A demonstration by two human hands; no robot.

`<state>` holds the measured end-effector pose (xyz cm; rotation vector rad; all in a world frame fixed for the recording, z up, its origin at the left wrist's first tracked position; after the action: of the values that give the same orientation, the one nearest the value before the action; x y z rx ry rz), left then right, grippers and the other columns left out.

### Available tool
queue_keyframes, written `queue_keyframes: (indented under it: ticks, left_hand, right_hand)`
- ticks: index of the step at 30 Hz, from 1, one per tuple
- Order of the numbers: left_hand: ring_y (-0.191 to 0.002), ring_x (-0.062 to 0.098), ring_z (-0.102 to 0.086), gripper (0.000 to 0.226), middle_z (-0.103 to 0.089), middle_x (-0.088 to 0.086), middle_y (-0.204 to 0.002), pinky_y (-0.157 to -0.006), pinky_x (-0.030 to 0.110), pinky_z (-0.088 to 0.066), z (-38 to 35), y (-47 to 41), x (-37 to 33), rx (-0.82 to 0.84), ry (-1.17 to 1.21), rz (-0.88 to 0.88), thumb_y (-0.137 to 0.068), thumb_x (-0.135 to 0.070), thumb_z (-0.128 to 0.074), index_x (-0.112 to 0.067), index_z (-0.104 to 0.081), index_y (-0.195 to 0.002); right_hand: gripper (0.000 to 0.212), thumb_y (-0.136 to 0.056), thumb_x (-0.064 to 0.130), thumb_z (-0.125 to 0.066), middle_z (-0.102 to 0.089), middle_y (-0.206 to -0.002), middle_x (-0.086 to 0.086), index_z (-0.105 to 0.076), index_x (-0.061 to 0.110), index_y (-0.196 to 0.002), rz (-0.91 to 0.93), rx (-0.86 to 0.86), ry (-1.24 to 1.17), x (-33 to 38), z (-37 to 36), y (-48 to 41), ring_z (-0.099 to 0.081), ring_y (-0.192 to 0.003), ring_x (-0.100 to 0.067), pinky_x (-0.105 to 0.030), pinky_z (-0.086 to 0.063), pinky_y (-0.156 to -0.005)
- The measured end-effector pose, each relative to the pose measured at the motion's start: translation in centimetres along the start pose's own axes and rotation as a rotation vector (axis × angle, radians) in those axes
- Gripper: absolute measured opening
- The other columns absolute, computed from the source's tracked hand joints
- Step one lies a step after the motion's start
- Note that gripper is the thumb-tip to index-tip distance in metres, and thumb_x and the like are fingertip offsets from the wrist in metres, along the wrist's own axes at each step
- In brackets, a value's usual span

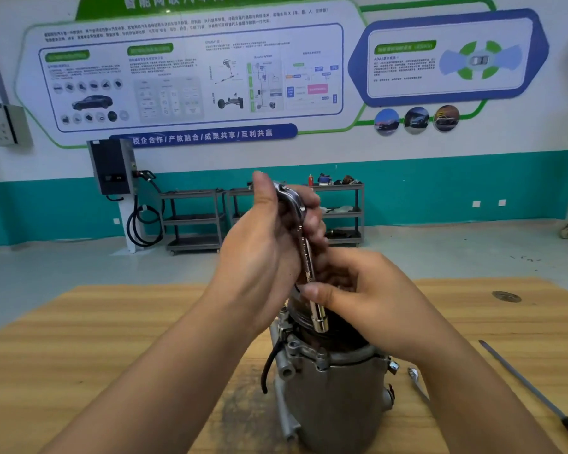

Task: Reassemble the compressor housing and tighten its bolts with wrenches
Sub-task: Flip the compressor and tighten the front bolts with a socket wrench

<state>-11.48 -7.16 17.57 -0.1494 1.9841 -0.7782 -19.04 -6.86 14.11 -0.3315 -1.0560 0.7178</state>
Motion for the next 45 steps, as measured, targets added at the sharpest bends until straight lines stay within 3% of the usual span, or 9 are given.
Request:
queue_keyframes:
  ticks: [4, 7, 13, 18, 24, 28, 36, 40, 45]
  left_hand:
    - [-0.111, -0.003, -0.056, 0.066, -0.065, -0.02, -0.11, -0.096, 0.023, -0.046, 4.2, 2.9, 0.7, 0.035, -0.745, -0.018, -0.067, -0.076, -0.05, -0.037, -0.05, -0.12]
    - [-0.131, -0.004, -0.027, 0.111, -0.03, -0.028, -0.139, -0.105, 0.021, -0.028, 8.7, 6.1, 6.4, 0.17, -1.006, 0.412, -0.043, -0.08, -0.069, -0.06, -0.006, -0.133]
    - [-0.134, 0.002, -0.032, 0.132, -0.032, -0.02, -0.143, -0.113, 0.028, -0.027, 11.1, 7.4, 10.5, 0.044, -1.003, 0.434, -0.043, -0.064, -0.083, -0.047, 0.001, -0.143]
    - [-0.123, -0.011, -0.019, 0.141, -0.015, -0.043, -0.123, -0.102, 0.014, -0.02, 10.6, 7.8, 11.3, -0.089, -1.034, 0.326, -0.033, -0.07, -0.081, -0.044, 0.002, -0.145]
    - [-0.111, -0.003, -0.022, 0.109, -0.022, -0.033, -0.109, -0.092, 0.019, -0.026, 9.2, 8.4, 10.9, -0.266, -1.126, 0.187, -0.036, -0.063, -0.08, -0.052, -0.015, -0.123]
    - [-0.118, -0.002, -0.016, 0.123, -0.02, -0.02, -0.119, -0.102, 0.024, -0.024, 8.9, 9.2, 11.3, -0.383, -1.155, 0.192, -0.039, -0.065, -0.077, -0.035, -0.015, -0.142]
    - [-0.12, -0.012, -0.042, 0.087, -0.047, -0.033, -0.127, -0.097, 0.017, -0.033, 13.0, 8.7, 8.4, -0.148, -0.94, 0.251, -0.053, -0.089, -0.051, -0.052, -0.038, -0.13]
    - [-0.111, 0.014, -0.056, 0.03, -0.062, -0.006, -0.118, -0.091, 0.035, -0.045, 19.2, 5.6, 9.9, -0.393, -1.068, 0.339, -0.095, -0.046, -0.04, -0.03, -0.059, -0.111]
    - [-0.104, 0.026, -0.061, 0.028, -0.062, 0.01, -0.12, -0.079, 0.033, -0.047, 25.9, 3.4, 13.7, -0.449, -1.431, 0.542, -0.096, -0.011, -0.047, -0.017, -0.063, -0.119]
  right_hand:
    - [0.009, -0.086, 0.016, -0.062, -0.07, -0.08, 0.007, -0.065, 0.024, -0.084, -0.029, -0.019, -0.001, -0.4, 0.6, 0.3, -0.066, -0.075, -0.004, -0.022, -0.051, -0.066]
    - [0.009, -0.088, 0.018, -0.06, -0.071, -0.077, 0.009, -0.064, 0.024, -0.083, -0.062, -0.059, -0.072, -0.9, 1.4, 0.3, -0.066, -0.071, -0.002, -0.009, -0.043, -0.052]
    - [0.008, -0.088, 0.022, -0.06, -0.071, -0.078, 0.008, -0.065, 0.025, -0.083, -0.093, -0.049, -0.089, -1.6, 1.6, 0.2, -0.067, -0.071, -0.004, -0.012, -0.048, -0.059]
    - [0.006, -0.087, 0.022, -0.06, -0.07, -0.075, 0.006, -0.064, 0.025, -0.083, -0.099, -0.055, -0.137, -2.0, 1.8, 0.0, -0.066, -0.068, -0.002, -0.012, -0.046, -0.055]
    - [0.004, -0.087, 0.019, -0.06, -0.068, -0.077, 0.002, -0.061, 0.023, -0.086, -0.081, -0.071, -0.133, -2.0, 1.5, 0.0, -0.065, -0.069, -0.005, -0.013, -0.048, -0.059]
    - [0.006, -0.087, 0.017, -0.06, -0.067, -0.078, -0.001, -0.061, 0.023, -0.086, -0.067, -0.072, -0.132, -2.0, 1.2, 0.0, -0.066, -0.073, -0.008, -0.017, -0.051, -0.064]
    - [0.002, -0.088, 0.021, -0.059, -0.066, -0.078, 0.004, -0.06, 0.022, -0.088, -0.089, -0.106, -0.1, -2.8, 1.5, -0.2, -0.066, -0.077, -0.011, -0.043, -0.055, -0.08]
    - [0.003, -0.088, 0.024, -0.059, -0.066, -0.078, 0.003, -0.06, 0.022, -0.088, -0.116, -0.113, -0.087, -3.0, 1.7, -0.1, -0.066, -0.079, -0.013, -0.046, -0.054, -0.08]
    - [0.003, -0.089, 0.021, -0.058, -0.067, -0.08, -0.004, -0.06, 0.018, -0.09, -0.133, -0.076, -0.103, -3.0, 1.6, 0.1, -0.065, -0.072, -0.007, -0.034, -0.054, -0.074]
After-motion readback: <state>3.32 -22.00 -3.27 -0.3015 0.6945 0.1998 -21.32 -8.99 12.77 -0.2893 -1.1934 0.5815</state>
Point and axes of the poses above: each hand's wrist, its own y-axis away from the middle knuckle, its own z-axis out of the back of the hand, x = y × z, the point moved 9 cm from there along -y, towards the middle knuckle
